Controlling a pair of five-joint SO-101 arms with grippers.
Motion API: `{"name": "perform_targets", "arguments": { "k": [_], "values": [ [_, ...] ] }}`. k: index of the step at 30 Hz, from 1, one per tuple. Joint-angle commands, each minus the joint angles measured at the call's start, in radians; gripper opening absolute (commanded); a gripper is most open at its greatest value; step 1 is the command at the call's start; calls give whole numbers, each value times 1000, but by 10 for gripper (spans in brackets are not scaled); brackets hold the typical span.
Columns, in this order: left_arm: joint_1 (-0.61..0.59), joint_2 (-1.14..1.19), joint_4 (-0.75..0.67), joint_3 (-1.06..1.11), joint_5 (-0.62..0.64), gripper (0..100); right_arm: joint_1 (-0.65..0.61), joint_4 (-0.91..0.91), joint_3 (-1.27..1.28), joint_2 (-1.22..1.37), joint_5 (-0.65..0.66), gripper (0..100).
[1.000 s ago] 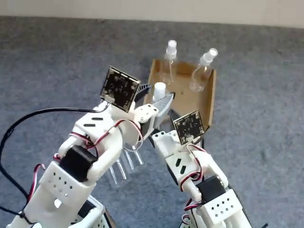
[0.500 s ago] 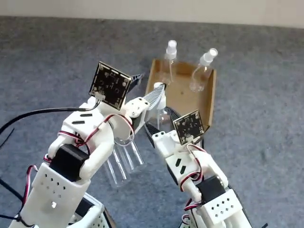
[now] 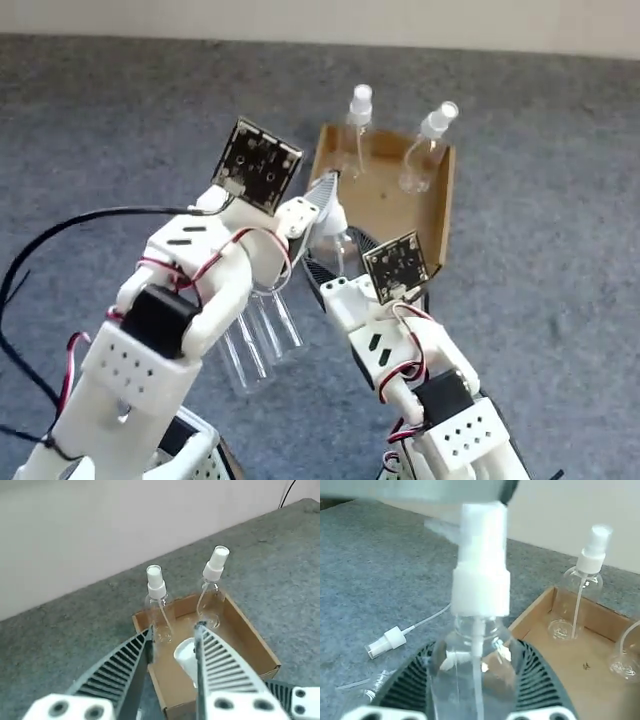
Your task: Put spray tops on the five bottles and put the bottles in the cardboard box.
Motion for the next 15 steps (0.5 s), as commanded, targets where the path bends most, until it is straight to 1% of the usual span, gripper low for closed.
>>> {"name": "perform_targets", "arguments": {
  "k": [1,6,8,10,12,15],
  "values": [
    [61,-71,57,-7,-8,127,2,-22,-12,-16,-6,4],
    [67,-107,61,-16,-11,130,2,-22,-13,-15,-6,4],
    [51,-113,66,-16,-54,130,8,-22,-18,-13,-6,4],
    [-2,-125,83,-12,-84,130,67,-22,-21,-8,-6,4],
    [-93,-151,97,-5,-87,130,137,-27,-54,-7,-6,4],
    [-186,-225,133,22,-91,130,176,-22,-157,39,-6,4]
  ]
}}
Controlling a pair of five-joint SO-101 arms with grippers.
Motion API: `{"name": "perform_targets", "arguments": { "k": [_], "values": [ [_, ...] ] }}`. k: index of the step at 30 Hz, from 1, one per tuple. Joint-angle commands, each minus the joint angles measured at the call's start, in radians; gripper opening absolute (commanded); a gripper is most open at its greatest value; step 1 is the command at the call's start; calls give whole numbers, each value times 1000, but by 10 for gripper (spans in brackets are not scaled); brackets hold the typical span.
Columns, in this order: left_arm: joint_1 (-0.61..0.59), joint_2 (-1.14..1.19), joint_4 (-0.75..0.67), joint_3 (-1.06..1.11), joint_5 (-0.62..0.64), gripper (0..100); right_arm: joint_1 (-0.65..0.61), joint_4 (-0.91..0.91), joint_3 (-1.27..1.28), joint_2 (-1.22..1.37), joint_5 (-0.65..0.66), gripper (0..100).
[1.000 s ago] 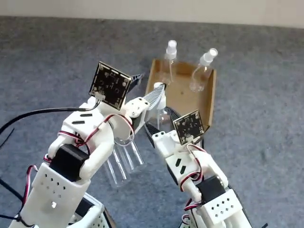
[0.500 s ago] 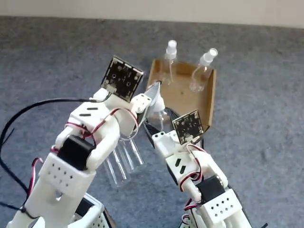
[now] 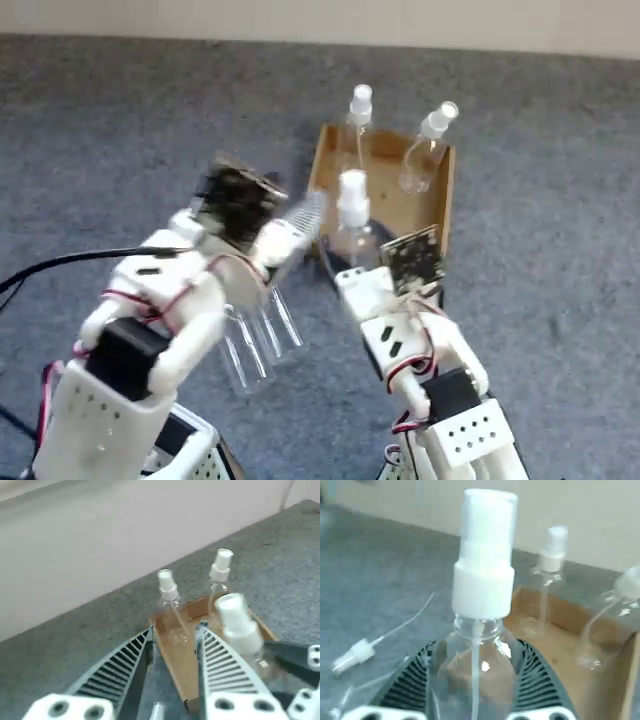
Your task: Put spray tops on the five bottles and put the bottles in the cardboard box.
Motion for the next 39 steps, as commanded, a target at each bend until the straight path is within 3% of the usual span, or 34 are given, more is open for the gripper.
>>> {"name": "perform_targets", "arguments": {
  "k": [1,7,11,17,23,28,39],
  "values": [
    [-88,-97,48,36,-12,130,48,-22,-163,70,-5,4],
    [-90,-326,81,334,-14,136,42,-21,-489,456,-11,4],
    [-73,-438,-29,542,-14,208,1,36,-679,722,-3,4],
    [-67,-473,-101,625,5,203,-119,157,-911,966,-14,4],
    [-73,-473,-229,694,20,204,-191,289,-992,995,-101,4],
    [-91,-473,-236,716,20,204,-194,386,-1023,966,-98,4],
    [-125,-472,-249,730,20,204,-193,386,-954,796,-97,4]
  ]
}}
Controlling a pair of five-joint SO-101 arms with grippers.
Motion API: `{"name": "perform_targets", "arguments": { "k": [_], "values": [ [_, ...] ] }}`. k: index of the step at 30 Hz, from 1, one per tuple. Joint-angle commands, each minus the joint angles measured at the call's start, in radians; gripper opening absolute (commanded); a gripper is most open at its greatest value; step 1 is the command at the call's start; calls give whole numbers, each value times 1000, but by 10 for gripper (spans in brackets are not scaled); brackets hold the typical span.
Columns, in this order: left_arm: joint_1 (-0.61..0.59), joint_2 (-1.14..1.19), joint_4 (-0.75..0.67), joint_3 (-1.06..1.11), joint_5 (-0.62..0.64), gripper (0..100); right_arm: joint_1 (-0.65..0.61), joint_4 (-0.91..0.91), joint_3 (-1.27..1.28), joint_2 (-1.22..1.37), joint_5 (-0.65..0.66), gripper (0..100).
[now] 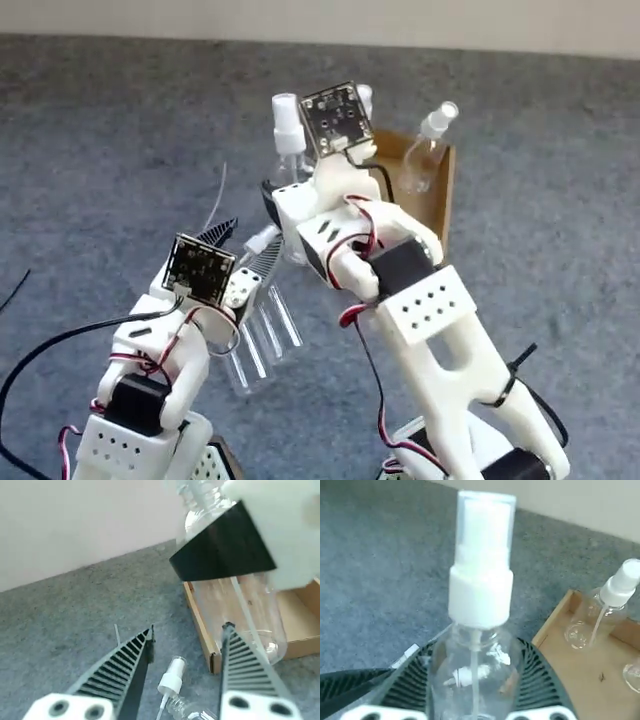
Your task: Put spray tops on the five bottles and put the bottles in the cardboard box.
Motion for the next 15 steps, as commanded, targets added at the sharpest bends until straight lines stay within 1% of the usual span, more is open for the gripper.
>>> {"name": "perform_targets", "arguments": {
  "k": [1,4,8,13,15],
  "values": [
    [-8,-1,-18,-8,2,204,-8,-1,-15,-51,-6,4],
    [25,-19,0,-30,2,204,-5,-64,-15,-33,-11,4],
    [77,-59,127,-102,2,207,-10,-127,-15,12,-12,4],
    [74,-79,126,-85,0,207,-13,-125,-21,50,-14,4],
    [62,-68,81,-56,0,207,-30,-122,-19,50,-14,4]
  ]
}}
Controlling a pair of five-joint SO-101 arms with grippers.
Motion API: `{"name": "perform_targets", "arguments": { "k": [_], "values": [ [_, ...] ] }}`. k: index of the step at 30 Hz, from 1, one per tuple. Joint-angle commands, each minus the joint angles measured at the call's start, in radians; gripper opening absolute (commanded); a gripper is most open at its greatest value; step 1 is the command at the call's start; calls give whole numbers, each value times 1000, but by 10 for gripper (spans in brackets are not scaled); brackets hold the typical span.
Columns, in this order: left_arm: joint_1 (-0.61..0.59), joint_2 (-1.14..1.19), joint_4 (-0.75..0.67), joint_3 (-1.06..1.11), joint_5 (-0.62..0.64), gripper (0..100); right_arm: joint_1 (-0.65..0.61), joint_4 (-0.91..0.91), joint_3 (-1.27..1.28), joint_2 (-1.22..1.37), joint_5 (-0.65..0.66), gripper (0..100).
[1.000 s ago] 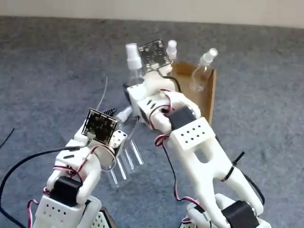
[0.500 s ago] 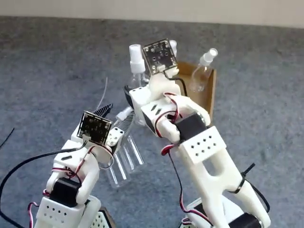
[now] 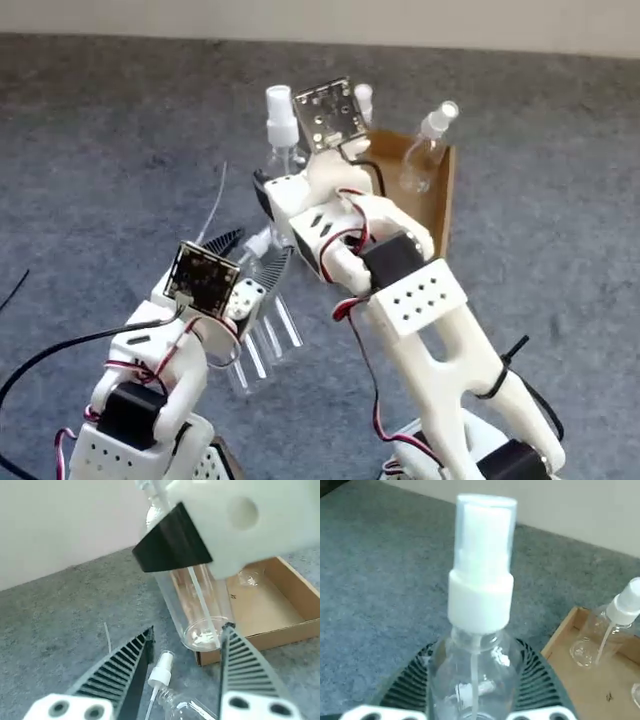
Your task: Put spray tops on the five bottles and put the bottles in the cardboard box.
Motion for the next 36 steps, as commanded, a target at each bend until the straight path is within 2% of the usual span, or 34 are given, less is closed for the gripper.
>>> {"name": "perform_targets", "arguments": {
  "k": [1,4,8,12,16,19,22,27,36],
  "values": [
    [-8,13,-77,15,0,207,-30,-22,-19,-5,-14,4],
    [-64,71,-161,44,-43,204,-33,44,-24,-5,-18,4],
    [-76,165,-204,41,-41,204,-31,84,-24,-5,-46,4],
    [-77,180,-204,30,-41,204,15,77,-24,7,28,4],
    [-82,131,-172,54,-41,203,177,-96,-19,8,92,4],
    [-82,79,-141,82,-41,203,240,-263,44,35,166,4],
    [-82,30,-133,108,-44,203,246,-423,133,99,221,4],
    [-84,2,-133,124,-44,203,246,-650,223,186,199,4],
    [-84,2,-133,124,-44,203,248,-837,251,363,198,4]
  ]
}}
